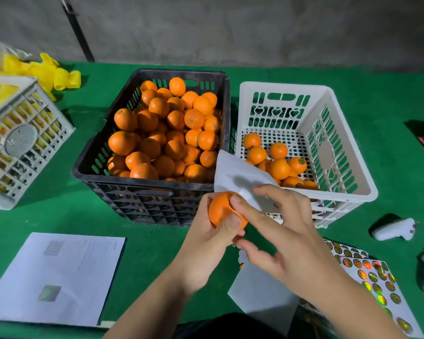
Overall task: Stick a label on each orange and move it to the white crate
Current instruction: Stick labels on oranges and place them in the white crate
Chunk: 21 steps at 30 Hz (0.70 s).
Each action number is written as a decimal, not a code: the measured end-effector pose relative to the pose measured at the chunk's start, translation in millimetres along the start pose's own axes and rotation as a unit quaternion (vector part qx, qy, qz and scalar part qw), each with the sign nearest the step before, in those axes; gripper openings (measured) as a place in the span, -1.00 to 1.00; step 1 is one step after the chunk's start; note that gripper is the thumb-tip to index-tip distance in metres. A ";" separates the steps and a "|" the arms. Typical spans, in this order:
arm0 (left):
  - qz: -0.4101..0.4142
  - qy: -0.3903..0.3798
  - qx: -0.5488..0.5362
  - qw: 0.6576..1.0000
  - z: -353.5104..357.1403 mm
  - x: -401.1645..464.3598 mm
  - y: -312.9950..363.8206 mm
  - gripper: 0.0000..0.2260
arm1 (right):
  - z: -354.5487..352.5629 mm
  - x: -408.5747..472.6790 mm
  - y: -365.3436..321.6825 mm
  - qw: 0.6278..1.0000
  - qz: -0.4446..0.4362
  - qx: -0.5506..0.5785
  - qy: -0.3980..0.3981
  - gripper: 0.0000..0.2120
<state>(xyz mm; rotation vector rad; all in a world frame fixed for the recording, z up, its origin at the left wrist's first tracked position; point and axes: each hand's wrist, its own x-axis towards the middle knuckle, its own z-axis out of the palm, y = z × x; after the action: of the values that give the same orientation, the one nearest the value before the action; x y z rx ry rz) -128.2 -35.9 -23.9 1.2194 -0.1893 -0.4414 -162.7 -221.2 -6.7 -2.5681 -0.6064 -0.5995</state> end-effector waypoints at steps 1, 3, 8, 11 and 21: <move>0.000 -0.003 0.007 1.000 1.2 0.2 1.1 -0.34 | 2.3 -0.1 -1.9 1.000 0.006 -0.003 0.013 -0.40; 0.003 -0.014 0.019 1.000 5.0 0.7 0.3 -0.37 | 6.3 1.5 -5.2 0.999 0.020 0.004 0.042 -0.44; -0.043 0.010 -0.038 0.998 9.8 7.0 7.2 -0.05 | 6.1 12.6 -4.7 0.995 0.021 0.021 0.091 -0.46; -0.080 0.062 -0.090 0.991 9.2 17.8 10.3 -0.33 | 0.3 22.4 -2.3 0.992 0.002 0.020 0.123 -0.38; 0.014 0.184 0.045 0.982 -20.2 21.3 -7.8 -0.91 | -5.6 46.0 95.4 0.961 0.259 -0.083 0.048 -0.25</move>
<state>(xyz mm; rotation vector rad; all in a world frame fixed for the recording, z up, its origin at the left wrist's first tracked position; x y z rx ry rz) -103.2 -29.7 -40.1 1.3627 0.0909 -0.1777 -79.5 -287.0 -8.6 -2.6728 0.1612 -0.6013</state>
